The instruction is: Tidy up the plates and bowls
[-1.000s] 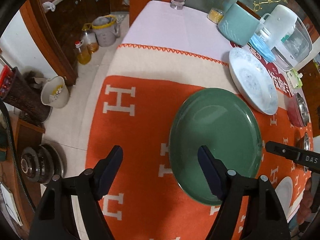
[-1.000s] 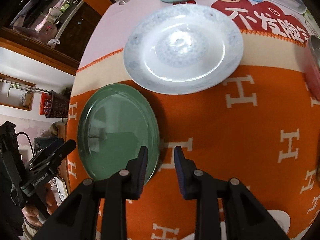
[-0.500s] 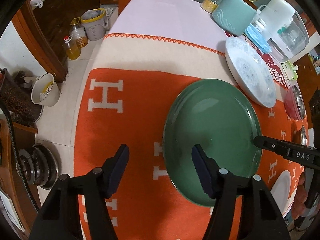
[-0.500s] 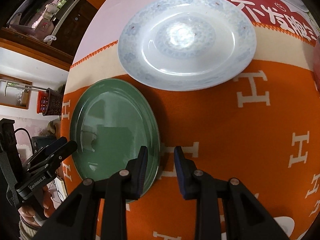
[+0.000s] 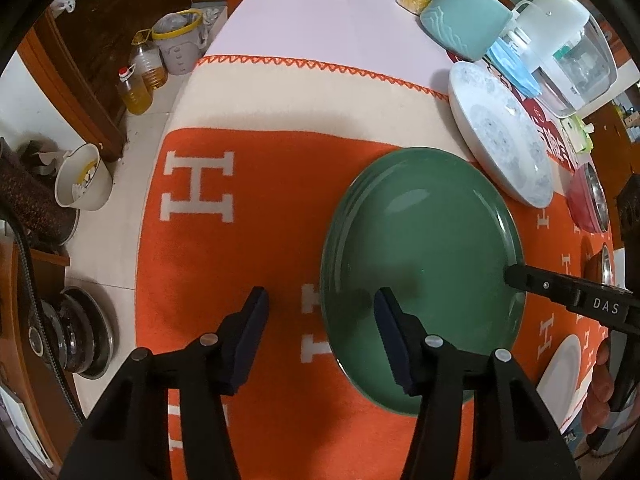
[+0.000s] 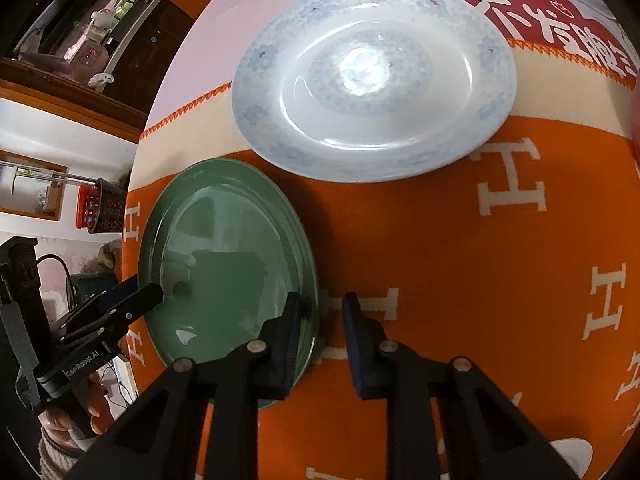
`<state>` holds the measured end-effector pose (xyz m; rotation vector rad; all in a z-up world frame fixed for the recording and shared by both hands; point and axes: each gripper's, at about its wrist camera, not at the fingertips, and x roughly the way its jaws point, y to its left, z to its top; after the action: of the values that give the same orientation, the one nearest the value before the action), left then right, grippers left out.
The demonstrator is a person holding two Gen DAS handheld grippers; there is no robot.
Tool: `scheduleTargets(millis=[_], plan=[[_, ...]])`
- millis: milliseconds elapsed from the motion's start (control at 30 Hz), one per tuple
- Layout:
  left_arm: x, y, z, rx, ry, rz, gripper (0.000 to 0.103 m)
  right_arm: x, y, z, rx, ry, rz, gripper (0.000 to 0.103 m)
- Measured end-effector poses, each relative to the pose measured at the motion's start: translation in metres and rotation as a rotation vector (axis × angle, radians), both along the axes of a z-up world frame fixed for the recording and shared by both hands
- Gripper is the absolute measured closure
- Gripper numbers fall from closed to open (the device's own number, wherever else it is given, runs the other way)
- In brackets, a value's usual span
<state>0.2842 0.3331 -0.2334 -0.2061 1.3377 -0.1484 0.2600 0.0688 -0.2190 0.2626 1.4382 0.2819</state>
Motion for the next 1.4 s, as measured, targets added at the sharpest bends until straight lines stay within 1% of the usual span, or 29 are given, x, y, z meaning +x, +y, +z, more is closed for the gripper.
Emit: scheduleTargets(millis=[33, 133, 200, 267, 367, 567, 733, 1033, 1200, 1400], plan=[[0.001, 0.0, 0.0, 0.001, 0.001, -0.002, 0.051, 0.0, 0.0, 0.0, 0.003, -0.002, -0.001, 0.084], [0.002, -0.002, 0.0, 0.004, 0.001, -0.018, 0.059, 0.0, 0.001, -0.001, 0.024, 0.0, 0.008, 0.091], [0.002, -0.003, 0.0, -0.005, 0.012, -0.04, 0.073, -0.001, 0.004, -0.001, 0.033, -0.004, 0.016, 0.093], [0.002, -0.007, 0.0, -0.015, 0.025, -0.062, 0.082, -0.002, 0.006, 0.0, 0.025, -0.014, 0.02, 0.093], [0.001, -0.011, 0.0, 0.002, 0.024, -0.068, 0.082, -0.001, 0.006, 0.0, 0.025, -0.015, 0.017, 0.093], [0.0, -0.009, 0.001, -0.016, 0.042, -0.047, 0.086, -0.001, 0.007, 0.0, 0.028, -0.021, 0.014, 0.094], [-0.002, -0.009, 0.005, 0.0, 0.038, -0.054, 0.088, -0.004, 0.004, 0.003, 0.038, -0.022, 0.008, 0.094], [-0.014, -0.012, 0.017, -0.033, 0.009, -0.037, 0.088, -0.009, -0.003, 0.009, 0.057, -0.03, -0.001, 0.094], [-0.024, -0.014, 0.029, -0.053, -0.014, -0.029, 0.088, -0.014, -0.01, 0.013, 0.084, -0.028, -0.01, 0.094], [-0.041, -0.03, 0.054, -0.039, -0.049, -0.052, 0.088, -0.029, -0.024, 0.027, 0.106, -0.044, -0.02, 0.094]])
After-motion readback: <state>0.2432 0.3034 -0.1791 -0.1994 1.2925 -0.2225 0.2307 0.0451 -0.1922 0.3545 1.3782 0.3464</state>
